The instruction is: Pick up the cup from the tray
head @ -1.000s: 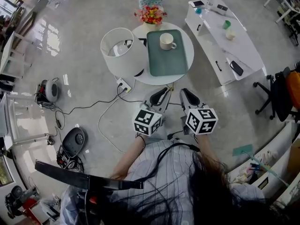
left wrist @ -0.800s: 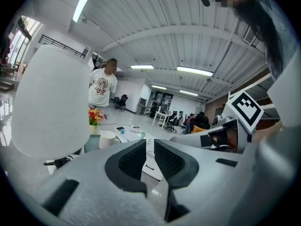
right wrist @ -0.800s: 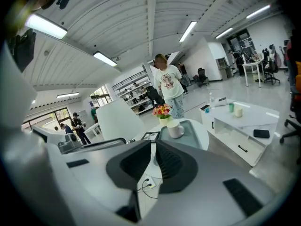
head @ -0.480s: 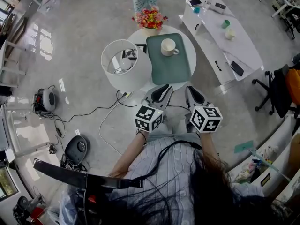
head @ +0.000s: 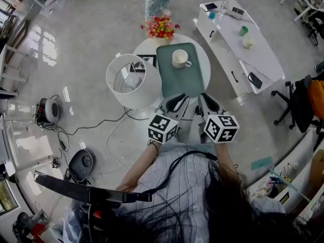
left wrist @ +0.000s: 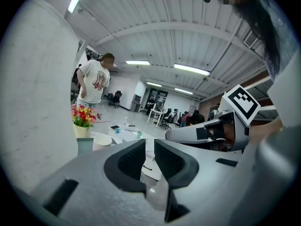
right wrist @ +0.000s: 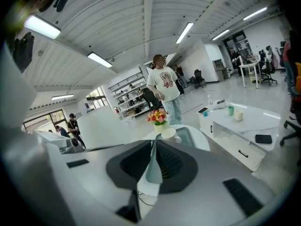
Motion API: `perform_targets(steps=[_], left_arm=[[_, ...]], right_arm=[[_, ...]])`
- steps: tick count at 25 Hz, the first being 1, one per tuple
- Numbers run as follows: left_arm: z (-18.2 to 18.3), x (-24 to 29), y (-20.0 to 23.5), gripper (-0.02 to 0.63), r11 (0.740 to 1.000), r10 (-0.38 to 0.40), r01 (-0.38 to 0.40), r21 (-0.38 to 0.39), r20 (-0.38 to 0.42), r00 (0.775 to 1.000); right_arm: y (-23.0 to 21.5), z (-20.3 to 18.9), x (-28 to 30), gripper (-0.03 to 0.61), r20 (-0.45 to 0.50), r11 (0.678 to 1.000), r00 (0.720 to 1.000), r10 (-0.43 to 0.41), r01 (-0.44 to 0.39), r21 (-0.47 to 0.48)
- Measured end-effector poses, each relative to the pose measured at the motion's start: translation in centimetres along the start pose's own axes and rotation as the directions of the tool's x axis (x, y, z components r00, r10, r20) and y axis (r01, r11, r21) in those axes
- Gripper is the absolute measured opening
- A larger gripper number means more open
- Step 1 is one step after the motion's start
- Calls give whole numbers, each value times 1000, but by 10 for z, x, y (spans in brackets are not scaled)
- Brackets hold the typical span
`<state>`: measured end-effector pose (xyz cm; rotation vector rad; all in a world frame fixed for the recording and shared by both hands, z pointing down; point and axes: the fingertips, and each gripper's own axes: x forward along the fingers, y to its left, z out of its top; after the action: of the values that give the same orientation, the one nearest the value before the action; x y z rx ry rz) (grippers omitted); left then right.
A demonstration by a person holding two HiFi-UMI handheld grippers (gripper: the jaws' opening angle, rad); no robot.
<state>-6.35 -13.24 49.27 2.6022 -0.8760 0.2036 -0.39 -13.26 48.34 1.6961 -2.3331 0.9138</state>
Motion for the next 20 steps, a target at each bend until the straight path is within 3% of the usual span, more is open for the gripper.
perform_targets(steps=[11,20], left_arm=[[9,67,51,58,987,152,-152,-56,-8,988],[11,119,98,107,936,318,-321,-144,-45,947]], right_arm=[[-40,46,80,49,-89,985,984,153,-159,-62],[-61,79,135,49,-199,944,936,291,-315,-101]])
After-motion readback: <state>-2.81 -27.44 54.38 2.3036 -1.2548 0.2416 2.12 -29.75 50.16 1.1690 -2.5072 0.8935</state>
